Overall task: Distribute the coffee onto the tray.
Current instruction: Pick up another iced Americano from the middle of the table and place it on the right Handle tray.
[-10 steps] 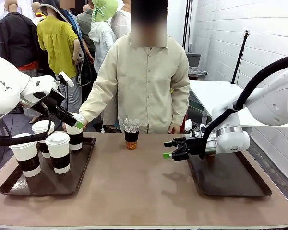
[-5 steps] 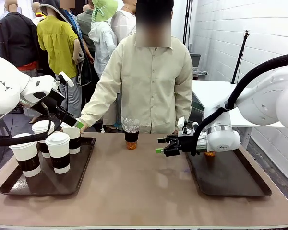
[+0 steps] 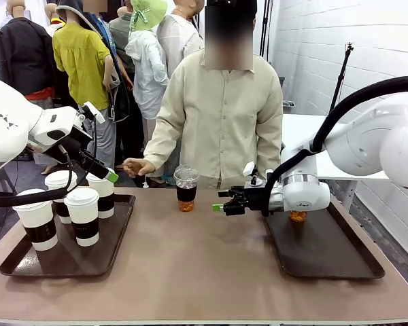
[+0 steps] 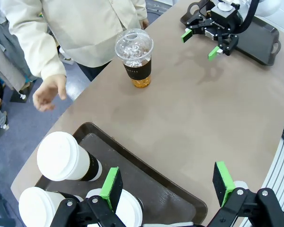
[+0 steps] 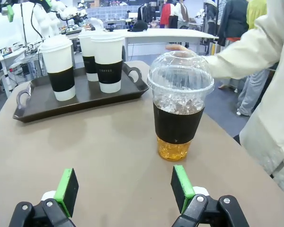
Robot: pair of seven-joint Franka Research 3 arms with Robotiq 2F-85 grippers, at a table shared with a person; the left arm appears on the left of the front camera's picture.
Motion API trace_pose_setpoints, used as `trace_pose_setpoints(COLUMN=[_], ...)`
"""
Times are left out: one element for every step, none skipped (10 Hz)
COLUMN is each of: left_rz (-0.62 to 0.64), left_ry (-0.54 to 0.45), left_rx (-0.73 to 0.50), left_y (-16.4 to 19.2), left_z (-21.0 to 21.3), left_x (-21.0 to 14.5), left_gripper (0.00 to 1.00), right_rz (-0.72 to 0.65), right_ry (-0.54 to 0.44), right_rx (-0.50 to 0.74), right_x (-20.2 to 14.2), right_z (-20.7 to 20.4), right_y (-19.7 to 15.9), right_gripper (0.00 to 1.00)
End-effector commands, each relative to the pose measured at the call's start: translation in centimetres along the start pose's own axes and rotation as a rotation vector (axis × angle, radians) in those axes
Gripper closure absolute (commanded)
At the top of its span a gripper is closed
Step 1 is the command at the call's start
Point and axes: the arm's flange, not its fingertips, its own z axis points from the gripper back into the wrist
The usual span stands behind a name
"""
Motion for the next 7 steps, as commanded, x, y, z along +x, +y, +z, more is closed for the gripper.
trace_pose_setpoints(left_rz=[0.000, 0.000, 0.000, 0.000, 0.000, 0.000, 0.000], left_ry=[-0.009, -0.009, -0.009, -0.009, -0.009, -0.009, -0.009], left_rx=[-0.013, -0.013, -0.013, -0.013, -0.013, -0.013, -0.013], left_y=[0.2, 0.2, 0.2, 0.2, 0.2, 0.2, 0.2], left_z=[-0.1, -0.1, -0.1, -0.1, -0.1, -0.1, -0.1], left_x=[-0.2, -0.2, -0.2, -0.2, -0.2, -0.2, -0.2], left_gripper=[0.00, 0.00, 0.00, 0.00, 0.00, 0.00, 0.00], right_rz=[-0.033, -0.033, -0.007, -0.007, -0.007, -0.007, -0.007], right_ry=[-0.005, -0.003, 0.001, 0.001, 0.001, 0.001, 0.001], right_rx=[-0.038, -0.034, -0.005, -0.005, -0.005, -0.005, -0.005], right_x=[0.1, 0.2, 0.0, 0.0, 0.0, 0.0, 0.0], right_z=[-1.8, -2.0, -0.5, -0.5, -0.5, -0.5, -0.5], right_y=[-0.6, -0.6, -0.1, -0.1, -0.1, -0.1, -0.1], right_gripper=[0.00, 0.00, 0.00, 0.00, 0.00, 0.00, 0.00])
